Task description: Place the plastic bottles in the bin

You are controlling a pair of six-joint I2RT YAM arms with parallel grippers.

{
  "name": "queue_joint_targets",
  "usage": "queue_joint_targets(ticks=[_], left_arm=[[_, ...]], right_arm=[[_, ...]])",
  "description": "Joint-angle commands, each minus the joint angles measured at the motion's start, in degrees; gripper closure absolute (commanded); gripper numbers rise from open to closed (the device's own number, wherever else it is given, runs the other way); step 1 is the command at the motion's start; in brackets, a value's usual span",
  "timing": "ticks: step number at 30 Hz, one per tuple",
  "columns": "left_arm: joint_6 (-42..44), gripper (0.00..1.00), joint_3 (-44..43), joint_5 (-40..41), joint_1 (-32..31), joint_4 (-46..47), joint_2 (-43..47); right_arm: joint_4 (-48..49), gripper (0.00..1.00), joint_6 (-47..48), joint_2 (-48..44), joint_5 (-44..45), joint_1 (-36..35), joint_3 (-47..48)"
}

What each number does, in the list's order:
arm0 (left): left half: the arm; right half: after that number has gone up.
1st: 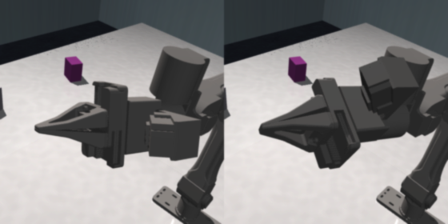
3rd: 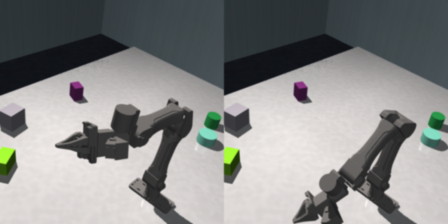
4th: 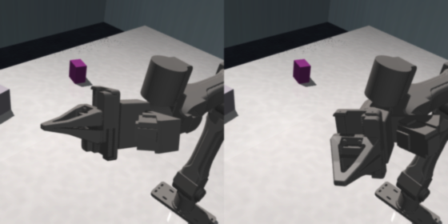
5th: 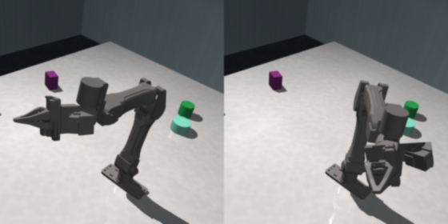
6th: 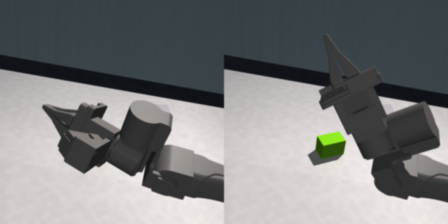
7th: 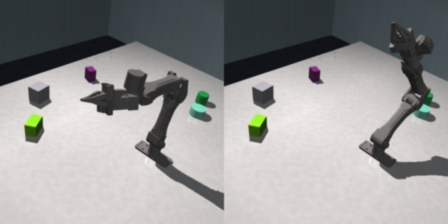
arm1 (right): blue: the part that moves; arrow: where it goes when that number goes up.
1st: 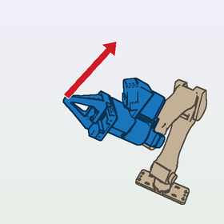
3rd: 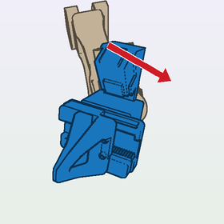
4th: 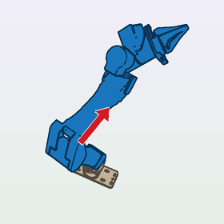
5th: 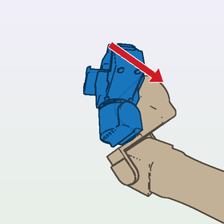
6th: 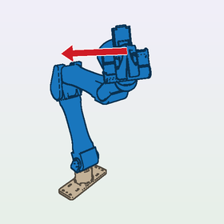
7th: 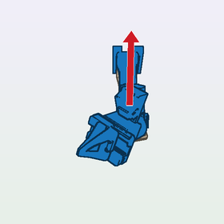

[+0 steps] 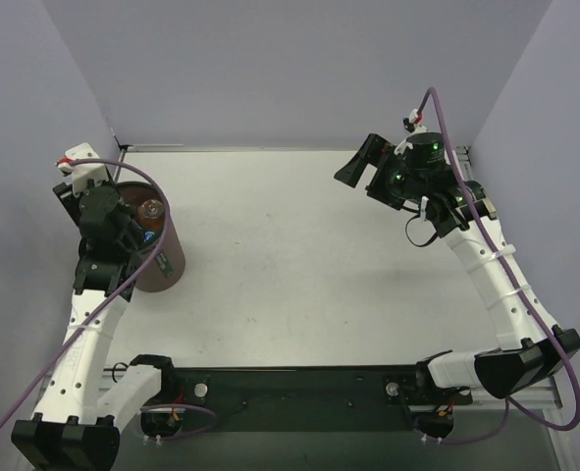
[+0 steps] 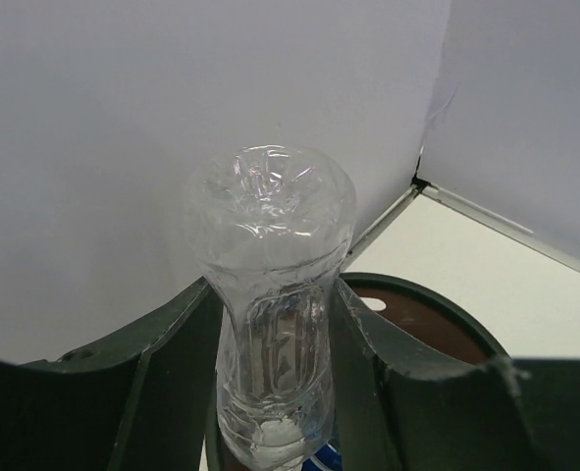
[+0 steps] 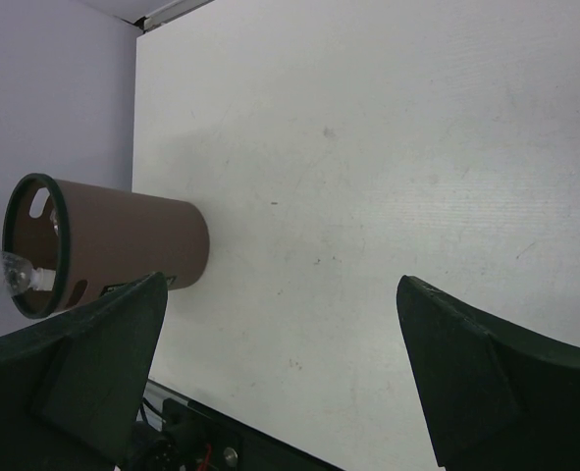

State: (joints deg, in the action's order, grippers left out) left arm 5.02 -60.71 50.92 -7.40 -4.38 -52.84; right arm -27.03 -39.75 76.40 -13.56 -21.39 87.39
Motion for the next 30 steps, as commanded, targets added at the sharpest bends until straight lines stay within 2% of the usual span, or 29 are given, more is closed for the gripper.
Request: queue_joint_targets(ticks=[1,5,7,9,10,11,14,15,21,25,27,30], left_arm=[[-4.2,0.98,2.7,-5.6,2.4,7.8,-0.8],[-11.6,0.98,4.9,-5.5,2.4,4.5,-1.6],[-15.7,0.97,5.6,-5.7,2.3,-2.2,-1.2],[-20.7,0.82,5.5,-5.9,2.3,-6.5,-1.3],[-22.1,0.72,5.0,-5.8,2.4,-11.3,-1.4],[-24.3,0.51,4.1,-5.9,2.3,-13.6,-1.4],[-25.3,0.29,0.3,-7.1,2.3,-19.7,-1.0],[-25.5,0.15,-2.2,-7.5,2.3,-22.9,-1.0],[-28.8,0.07,-13.0,-10.1,2.2,-38.5,-3.1],[-30.8,0.05,-24.1,-12.6,2.3,-48.8,-6.0],[-30.9,0.05,-26.9,-10.7,2.4,-53.2,-7.3],[-29.0,0.06,-29.0,-10.7,2.4,-53.9,-8.3]], right_arm=[[1.2,0.03,1.2,-0.2,-0.3,-0.5,2.1],[1.2,0.03,1.0,0.1,-0.3,-0.5,2.3],[1.3,0.03,0.9,0.2,-0.2,-0.5,2.3],[1.3,0.03,0.8,0.6,-0.2,-0.6,2.3],[1.3,0.03,0.7,0.7,-0.2,-0.6,2.3],[1.2,0.03,0.6,1.0,-0.3,-0.5,2.4],[1.4,0.03,0.3,2.3,-0.5,-0.8,3.0],[1.4,0.03,0.1,2.6,-0.5,-1.2,3.2],[1.7,0.03,1.5,7.2,-0.8,-3.4,9.6],[1.0,0.03,2.3,11.0,-2.2,-5.5,14.2],[0.6,0.03,2.4,13.2,-2.8,-6.8,16.0],[0.0,0.04,3.1,15.0,-3.0,-8.3,17.9]])
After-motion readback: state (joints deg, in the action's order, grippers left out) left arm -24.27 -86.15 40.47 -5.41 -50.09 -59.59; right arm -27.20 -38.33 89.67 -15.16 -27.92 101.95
